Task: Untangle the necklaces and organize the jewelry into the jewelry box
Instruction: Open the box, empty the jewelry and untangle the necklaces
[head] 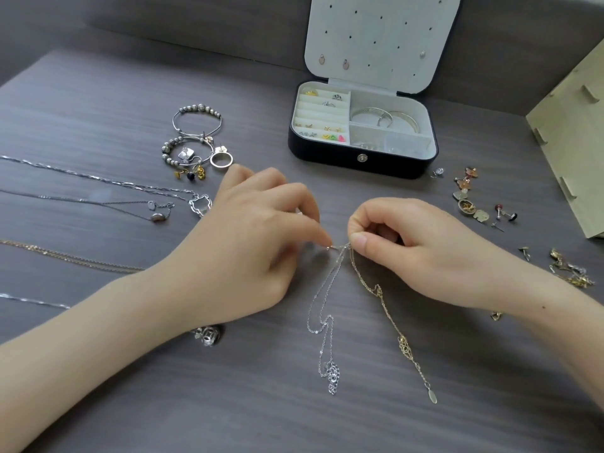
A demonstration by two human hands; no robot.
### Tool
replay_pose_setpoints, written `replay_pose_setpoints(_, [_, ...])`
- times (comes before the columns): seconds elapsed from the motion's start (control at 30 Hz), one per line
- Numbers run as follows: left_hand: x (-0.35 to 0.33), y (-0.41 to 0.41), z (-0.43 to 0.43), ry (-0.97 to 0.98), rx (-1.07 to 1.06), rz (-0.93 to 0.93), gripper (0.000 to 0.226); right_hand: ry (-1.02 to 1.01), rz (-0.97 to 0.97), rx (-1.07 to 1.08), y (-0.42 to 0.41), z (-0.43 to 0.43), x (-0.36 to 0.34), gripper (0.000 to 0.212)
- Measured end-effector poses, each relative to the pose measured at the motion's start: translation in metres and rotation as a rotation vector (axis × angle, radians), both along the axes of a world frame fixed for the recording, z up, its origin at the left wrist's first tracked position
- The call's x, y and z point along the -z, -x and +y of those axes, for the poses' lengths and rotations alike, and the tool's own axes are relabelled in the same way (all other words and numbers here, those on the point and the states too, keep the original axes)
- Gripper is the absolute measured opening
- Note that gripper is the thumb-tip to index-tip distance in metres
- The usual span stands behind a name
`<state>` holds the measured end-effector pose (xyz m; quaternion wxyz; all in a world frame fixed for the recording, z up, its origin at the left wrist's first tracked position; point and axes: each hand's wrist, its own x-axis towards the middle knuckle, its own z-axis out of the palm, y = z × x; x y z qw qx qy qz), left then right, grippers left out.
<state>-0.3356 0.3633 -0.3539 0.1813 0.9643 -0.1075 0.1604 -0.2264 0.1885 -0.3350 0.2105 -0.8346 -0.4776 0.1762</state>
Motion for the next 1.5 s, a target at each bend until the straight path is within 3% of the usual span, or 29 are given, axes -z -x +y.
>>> replay_pose_setpoints(0.1, [-0.003, -0.002, -0.008, 0.215, -0.094, 0.047, 0.025, -0.008, 0.039, -0.002, -0.002, 0.000, 0.001, 0.015])
replay_pose_setpoints(0.17, [-0.002, -0.005, -0.013, 0.297, -0.126, 0.087, 0.029, -0.024, 0.053, -0.007, -0.003, 0.000, 0.002, 0.016])
replay_pose_setpoints(0.47, [0.007, -0.015, -0.019, 0.394, -0.152, 0.161, 0.026, -0.063, 0.060, -0.007, -0.002, -0.002, 0.003, 0.015])
replay_pose_setpoints(0.97, [0.008, -0.015, -0.018, 0.322, -0.117, 0.215, 0.019, -0.113, -0.079, 0.021, 0.007, -0.008, 0.007, 0.020])
replay_pose_setpoints(1.17, [0.008, -0.013, -0.019, 0.231, -0.093, 0.211, 0.014, -0.168, -0.193, 0.014, 0.011, -0.004, 0.012, 0.007])
replay_pose_setpoints(1.5, [0.007, -0.013, -0.021, 0.218, -0.119, 0.147, 0.023, -0.210, -0.252, 0.005, 0.011, -0.001, 0.012, 0.010])
